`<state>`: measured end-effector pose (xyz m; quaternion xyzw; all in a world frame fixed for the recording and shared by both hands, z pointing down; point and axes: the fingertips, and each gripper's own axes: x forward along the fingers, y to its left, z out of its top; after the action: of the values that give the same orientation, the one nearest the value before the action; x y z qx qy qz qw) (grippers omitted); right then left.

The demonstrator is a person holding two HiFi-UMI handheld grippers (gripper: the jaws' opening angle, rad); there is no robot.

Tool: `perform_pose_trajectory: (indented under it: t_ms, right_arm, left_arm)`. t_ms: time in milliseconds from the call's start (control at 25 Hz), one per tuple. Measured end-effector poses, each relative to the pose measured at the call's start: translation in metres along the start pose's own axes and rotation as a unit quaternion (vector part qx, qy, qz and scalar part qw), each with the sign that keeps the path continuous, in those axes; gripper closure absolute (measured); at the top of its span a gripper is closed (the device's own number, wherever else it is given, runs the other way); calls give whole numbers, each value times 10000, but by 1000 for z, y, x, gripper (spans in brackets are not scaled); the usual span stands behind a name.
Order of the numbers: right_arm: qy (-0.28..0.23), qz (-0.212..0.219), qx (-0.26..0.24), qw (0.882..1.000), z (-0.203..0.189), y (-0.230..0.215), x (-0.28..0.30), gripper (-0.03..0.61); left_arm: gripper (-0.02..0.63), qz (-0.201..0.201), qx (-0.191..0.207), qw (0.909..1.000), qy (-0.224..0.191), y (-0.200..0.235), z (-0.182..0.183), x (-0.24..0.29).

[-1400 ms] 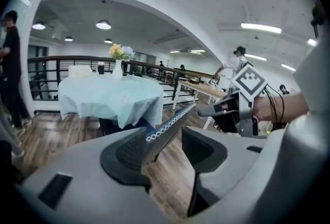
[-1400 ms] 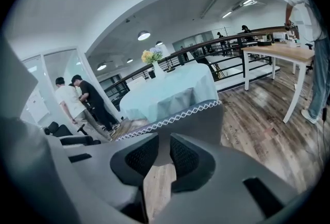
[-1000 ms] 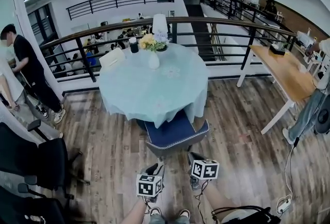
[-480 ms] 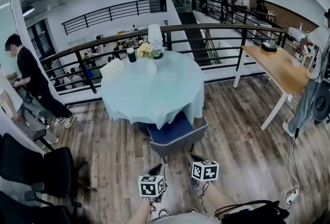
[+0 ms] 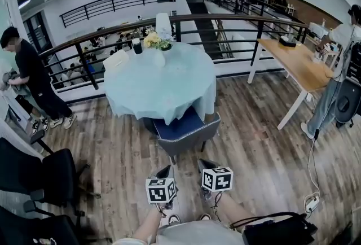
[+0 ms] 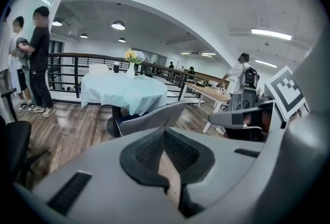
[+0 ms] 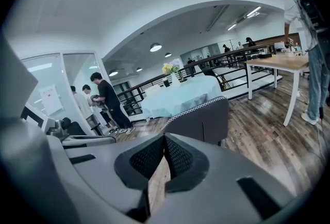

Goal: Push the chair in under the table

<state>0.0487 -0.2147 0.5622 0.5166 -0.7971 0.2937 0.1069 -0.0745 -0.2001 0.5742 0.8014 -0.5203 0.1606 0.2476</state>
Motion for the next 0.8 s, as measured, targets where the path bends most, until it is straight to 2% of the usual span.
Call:
perform_pose_trajectory:
  t_ms: [240,800]
  right_arm:
    - [90,-141,-252,9995,-5,4,-9,561]
    - [107,-230,-174,9995,-10,2,-13,561]
  left_arm:
    - [609,-55,-93,9999,-16,-6,1,-4]
    - [609,85,-150,9998,38,0,-9,-7]
